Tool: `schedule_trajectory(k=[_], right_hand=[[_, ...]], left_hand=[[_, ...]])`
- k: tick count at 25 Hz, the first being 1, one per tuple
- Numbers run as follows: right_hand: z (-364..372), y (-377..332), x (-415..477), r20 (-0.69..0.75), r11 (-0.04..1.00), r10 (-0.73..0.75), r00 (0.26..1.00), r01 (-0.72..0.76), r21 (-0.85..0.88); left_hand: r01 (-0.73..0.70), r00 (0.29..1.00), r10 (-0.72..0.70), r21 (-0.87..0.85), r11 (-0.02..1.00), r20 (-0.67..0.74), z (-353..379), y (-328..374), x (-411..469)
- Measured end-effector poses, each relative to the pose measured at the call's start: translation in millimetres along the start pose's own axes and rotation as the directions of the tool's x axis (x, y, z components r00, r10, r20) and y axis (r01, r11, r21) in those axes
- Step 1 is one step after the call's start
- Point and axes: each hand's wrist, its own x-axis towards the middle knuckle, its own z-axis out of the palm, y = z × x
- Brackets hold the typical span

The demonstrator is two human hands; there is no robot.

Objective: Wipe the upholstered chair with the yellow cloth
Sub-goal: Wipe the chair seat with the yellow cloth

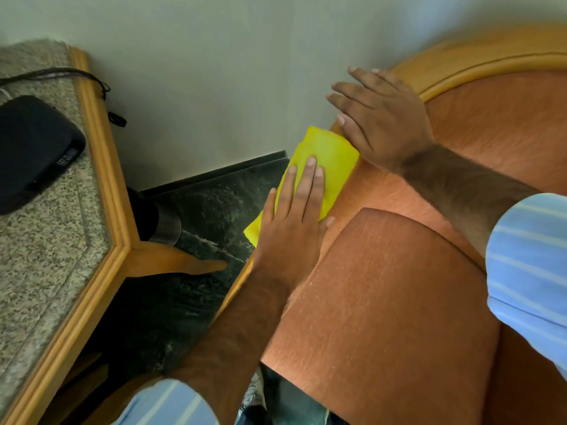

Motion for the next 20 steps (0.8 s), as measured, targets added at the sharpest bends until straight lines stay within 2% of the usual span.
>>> schedule_trajectory(k=[5, 8, 10, 12, 13, 14, 15, 16, 17, 18, 19, 20], right_hand=[[-2.2, -2.2, -2.5, 0.006, 1.0, 0.028, 1.0, -0.029, 0.006], [-3.3, -2.6, -2.1, 0.033, 0.999, 0.041, 0.999, -0.042, 0.024], [-8.2, -11.3, -4.8, 0.083, 0.99, 0.128, 0.988, -0.132, 0.048], [-16.0, -44.2, -14.9, 0.035, 0.912, 0.361, 0.932, -0.361, 0.193], [-19.3, -73.7, -25.7, 0.014, 0.801, 0.509, 0.861, -0.48, 0.357], [-16.0, -112.1, -43.5, 0.043, 0.648, 0.621, 0.783, -0.543, 0.533], [-14.4, -154.4, -62.7, 0.152, 0.441, 0.682, 0.715, -0.567, 0.696], [-12.4, -199.7, -82.0, 0.341, 0.134, 0.698, 0.63, -0.583, 0.802], [-14.8, -242.3, -100.1, 0.568, -0.233, 0.645, 0.511, -0.577, 0.783], [-16.1, -280.4, -116.9, 0.727, -0.476, 0.563, 0.394, -0.565, 0.674], [-20.8, -307.0, -126.3, 0.805, -0.571, 0.51, 0.305, -0.58, 0.581], [-22.0, -321.5, -132.6, 0.817, -0.56, 0.518, 0.255, -0.621, 0.548]], left_hand=[[-0.072, 0.98, 0.04, 0.158, 0.985, 0.194, 9.2, -42.6, -124.0], [-0.069, 0.957, 0.024, 0.147, 0.987, 0.289, 0.0, -51.1, -152.7], [-0.031, 0.966, 0.024, 0.023, 0.999, 0.257, -12.1, -47.3, -144.1], [0.091, 0.989, -0.064, -0.204, 0.975, 0.132, -24.9, -41.0, -117.2], [0.192, 0.981, -0.168, -0.332, 0.924, 0.099, -33.1, -39.0, -97.3], [0.306, 0.952, -0.277, -0.443, 0.843, 0.131, -41.8, -40.0, -74.6], [0.41, 0.912, -0.344, -0.514, 0.753, 0.223, -49.2, -44.0, -51.3], [0.502, 0.863, -0.364, -0.518, 0.692, 0.351, -53.6, -48.3, -30.7], [0.552, 0.816, -0.343, -0.449, 0.703, 0.466, -53.1, -49.9, -11.4], [0.551, 0.78, -0.317, -0.354, 0.756, 0.539, -53.2, -51.0, 0.9], [0.521, 0.778, -0.31, -0.285, 0.805, 0.547, -53.9, -54.5, 5.9], [0.489, 0.795, -0.319, -0.235, 0.84, 0.516, -58.6, -54.6, 4.8]])
